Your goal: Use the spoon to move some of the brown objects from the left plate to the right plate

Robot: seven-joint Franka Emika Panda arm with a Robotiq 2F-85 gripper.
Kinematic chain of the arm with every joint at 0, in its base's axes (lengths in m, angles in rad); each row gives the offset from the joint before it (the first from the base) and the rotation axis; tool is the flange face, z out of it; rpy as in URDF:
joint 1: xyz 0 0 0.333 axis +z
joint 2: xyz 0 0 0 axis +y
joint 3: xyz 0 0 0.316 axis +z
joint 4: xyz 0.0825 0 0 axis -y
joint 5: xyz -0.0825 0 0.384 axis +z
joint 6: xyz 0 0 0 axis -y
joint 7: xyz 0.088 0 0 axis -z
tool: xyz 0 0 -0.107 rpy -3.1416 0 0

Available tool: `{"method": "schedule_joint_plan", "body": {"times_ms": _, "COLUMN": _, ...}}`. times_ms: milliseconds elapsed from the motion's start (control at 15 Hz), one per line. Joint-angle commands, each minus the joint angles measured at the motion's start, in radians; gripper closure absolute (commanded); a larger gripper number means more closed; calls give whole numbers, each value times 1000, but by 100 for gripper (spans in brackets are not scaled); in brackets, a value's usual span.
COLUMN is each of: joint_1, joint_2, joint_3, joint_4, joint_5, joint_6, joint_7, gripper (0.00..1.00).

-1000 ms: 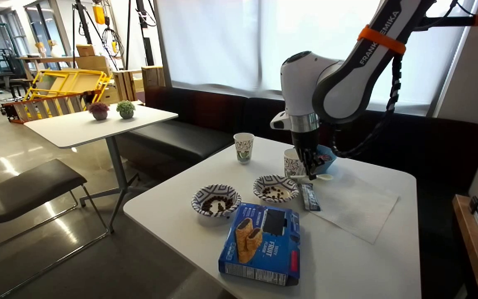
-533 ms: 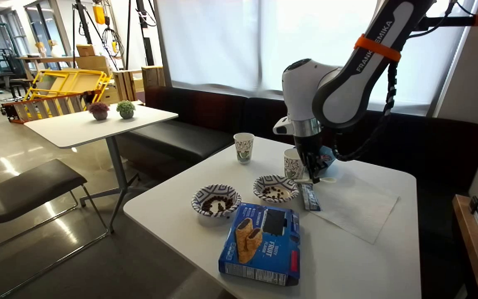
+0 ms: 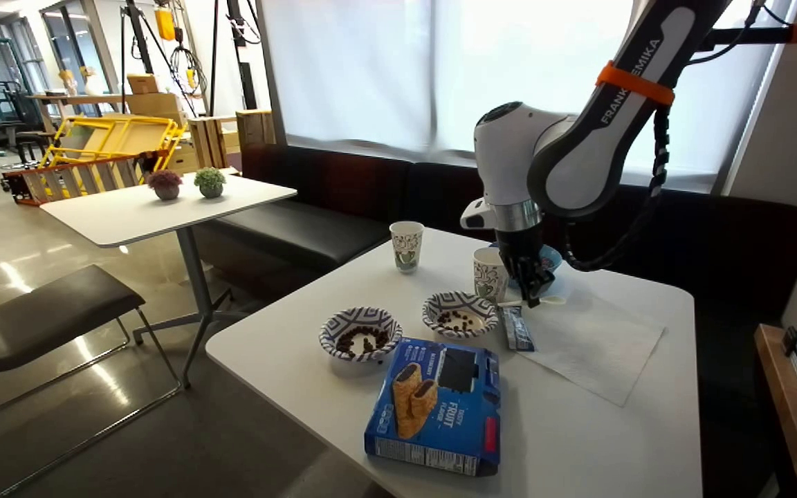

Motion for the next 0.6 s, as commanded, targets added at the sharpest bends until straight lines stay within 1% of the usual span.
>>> {"method": "schedule_joint_plan", "body": {"times_ms": 0, "joint_1": -34, "joint_2": -31, "joint_3": -12, "joint_4": -71, "joint_5": -52, "joint_6": 36, "joint_7": -66, "gripper": 97}}
{"method": "schedule_joint_plan", "body": {"times_ms": 200, "joint_1": -70, "joint_2": -49, "joint_3": -14, "joint_4": -115, "joint_5": -56, "joint_6": 42, "joint_7": -167, "gripper": 97}}
{"method": "schedule_joint_plan", "body": {"times_ms": 333, "joint_1": -82, "joint_2": -56, "joint_3": -26, "joint_4": -142, "joint_5": -79, "joint_6": 50, "joint_7": -227, "gripper": 97}}
{"method": "schedule_joint_plan", "body": {"times_ms": 400, "joint_1": -84, "joint_2": -57, "joint_3": -34, "joint_4": -150, "joint_5": -92, "joint_6": 53, "joint_7": -248, "gripper": 97}}
{"method": "schedule_joint_plan", "body": {"times_ms": 533, "joint_1": -79, "joint_2": -48, "joint_3": -57, "joint_4": -157, "joint_5": -126, "joint_6": 62, "joint_7": -248, "gripper": 97}}
